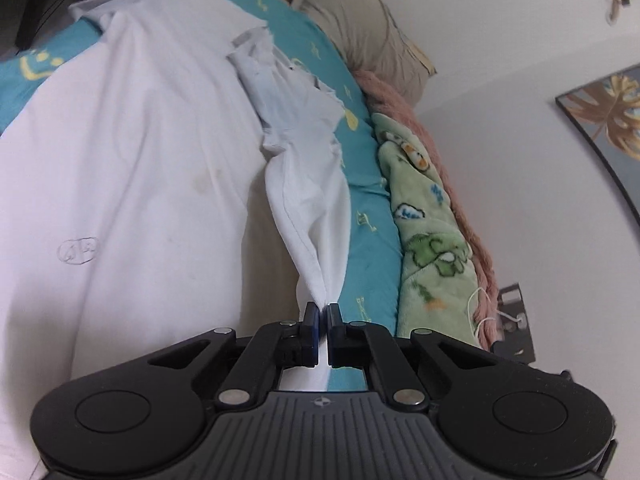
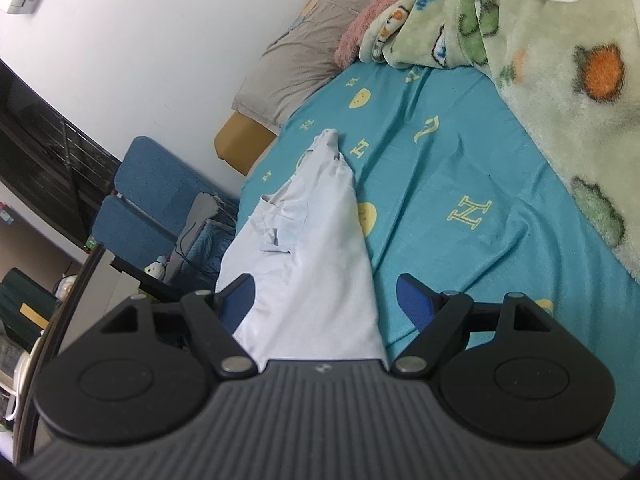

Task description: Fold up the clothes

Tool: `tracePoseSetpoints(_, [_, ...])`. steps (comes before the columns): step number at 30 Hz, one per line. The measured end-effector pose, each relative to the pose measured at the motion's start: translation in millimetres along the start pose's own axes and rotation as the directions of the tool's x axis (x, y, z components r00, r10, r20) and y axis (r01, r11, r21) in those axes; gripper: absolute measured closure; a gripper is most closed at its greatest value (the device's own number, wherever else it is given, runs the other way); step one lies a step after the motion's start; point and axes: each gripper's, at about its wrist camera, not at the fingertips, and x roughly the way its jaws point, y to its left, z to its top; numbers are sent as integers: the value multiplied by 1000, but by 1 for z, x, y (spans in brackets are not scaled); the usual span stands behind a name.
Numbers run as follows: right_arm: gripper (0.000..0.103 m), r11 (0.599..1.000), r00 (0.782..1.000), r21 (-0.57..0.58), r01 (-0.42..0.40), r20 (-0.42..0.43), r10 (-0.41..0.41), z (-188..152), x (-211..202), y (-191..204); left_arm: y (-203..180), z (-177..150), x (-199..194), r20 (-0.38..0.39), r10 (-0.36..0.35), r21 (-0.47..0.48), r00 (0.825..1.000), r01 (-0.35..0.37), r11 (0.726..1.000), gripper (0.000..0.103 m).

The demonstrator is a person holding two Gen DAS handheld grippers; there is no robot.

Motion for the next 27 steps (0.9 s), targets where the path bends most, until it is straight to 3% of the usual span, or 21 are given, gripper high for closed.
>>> tracePoseSetpoints(2, [23, 1000, 1000, -2, 1, -9, -1, -1, 2, 1, 6, 0, 4, -27, -5, -17, 1000, 5, 1000, 98])
tracePoseSetpoints(5, [23, 1000, 1000, -23, 9, -22, -9, -4, 5, 5, 12, -8, 18, -60, 19, 0, 998, -19, 1000, 87])
tracePoseSetpoints(7, [23, 999, 999, -36, 13, -34, -14, -7, 7, 7, 16, -13, 21, -65, 62, 32, 996, -60, 998, 66])
tracePoseSetpoints(10, [23, 998, 998, -55, 15, -59, -18, -10, 12, 8, 21, -20, 24, -77, 121, 75, 990, -115, 991, 50])
tracePoseSetpoints(16, [23, 995, 988, -89, 52, -142, -65, -22, 32, 8, 25, -40, 22, -152, 153, 92, 976, -140, 986, 48])
tracePoseSetpoints(21, [23, 998, 988, -39, 51, -146, -56, -22, 33, 1, 21, -66, 12, -239, 157, 135, 958, -127, 983, 48])
tracePoseSetpoints(23, [23, 999, 988, -21, 44, -146, -47, -21, 31, -1, 18, -77, 9, -271, 176, 170, 946, -133, 976, 51])
tracePoseSetpoints(24, [23, 999, 988, -17, 42, -148, -44, -21, 31, -1, 16, -82, 9, -289, 187, 190, 939, -135, 972, 62])
tracePoseSetpoints(25, [23, 999, 988, -16, 41, -148, -43, -22, 31, -1, 14, -87, 8, -308, 197, 209, 931, -135, 968, 88])
tracePoseSetpoints(26, [23, 999, 988, -18, 41, -148, -43, -22, 31, -1, 12, -92, 6, -326, 202, 220, 923, -134, 966, 101])
tracePoseSetpoints(27, [23, 999, 988, -20, 41, -147, -43, -21, 30, -1, 10, -95, 4, -331, 200, 220, 922, -130, 967, 101])
